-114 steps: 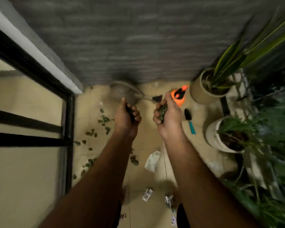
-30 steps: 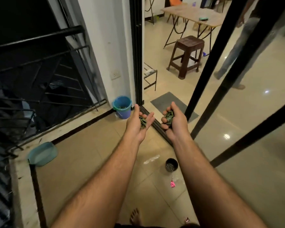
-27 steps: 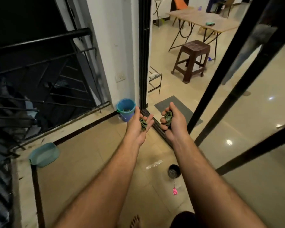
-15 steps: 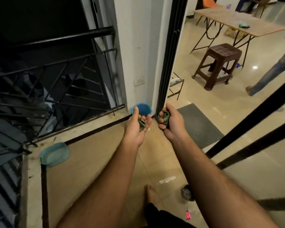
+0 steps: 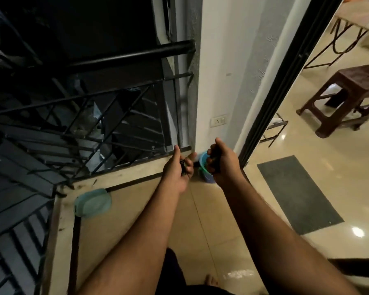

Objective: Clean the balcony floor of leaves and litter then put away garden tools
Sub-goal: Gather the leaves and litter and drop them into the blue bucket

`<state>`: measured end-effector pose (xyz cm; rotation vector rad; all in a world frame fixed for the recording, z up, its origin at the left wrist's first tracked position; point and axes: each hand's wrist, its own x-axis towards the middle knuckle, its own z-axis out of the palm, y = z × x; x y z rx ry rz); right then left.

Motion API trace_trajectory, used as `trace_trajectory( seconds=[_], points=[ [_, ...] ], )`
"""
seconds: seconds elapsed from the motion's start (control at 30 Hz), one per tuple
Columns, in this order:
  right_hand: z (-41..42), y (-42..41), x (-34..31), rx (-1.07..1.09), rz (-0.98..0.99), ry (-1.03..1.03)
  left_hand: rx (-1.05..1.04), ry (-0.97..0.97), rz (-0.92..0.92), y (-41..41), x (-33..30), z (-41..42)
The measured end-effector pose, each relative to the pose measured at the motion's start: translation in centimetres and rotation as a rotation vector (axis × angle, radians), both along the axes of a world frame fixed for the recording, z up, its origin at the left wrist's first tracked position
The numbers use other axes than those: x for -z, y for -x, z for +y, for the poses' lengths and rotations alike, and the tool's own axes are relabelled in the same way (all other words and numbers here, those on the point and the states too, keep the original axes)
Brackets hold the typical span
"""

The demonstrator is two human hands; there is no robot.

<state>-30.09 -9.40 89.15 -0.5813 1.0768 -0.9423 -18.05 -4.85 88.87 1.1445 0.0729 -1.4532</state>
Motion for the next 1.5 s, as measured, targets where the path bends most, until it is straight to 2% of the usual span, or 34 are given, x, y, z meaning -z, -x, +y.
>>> trace_trajectory(
  seconds=[0.13,0.33,0.7,1.0,1.17,1.33,1.5],
  points=[
    [-5.9,-2.5,0.8,0.078,0.031,-0.034,0.131,-0.057,-0.064,-3.2,0.8,-7.1],
    [-14.1,-4.7,2.1,0.26,-0.054,-0.095,0.345,-0.092,-0.22,-6.2,1.3,-17.2],
    [-22.7,-0.1,10.8,0.577,-0.037,-0.269,0.616,-0.266,-0.188,-1.9,10.5,-31.7],
    [-29.6,1.2,18.2,0.696,-0.038,-0.427,0.743,-0.414,-0.399,0.3,17.6,-39.3],
    [-32.9,1.3,24.1,0.81,-0.038,-0.452,0.956,-0.455,-0.48,1.8,24.2,-42.1],
    [-34.2,0.3,31.9,0.955,-0.044,-0.498,1.156,-0.416,-0.599,2.5,32.2,-44.5],
    [-34.8,-1.1,41.8,1.019,-0.046,-0.612,1.207,-0.454,-0.637,2.5,41.8,-47.0]
  ],
)
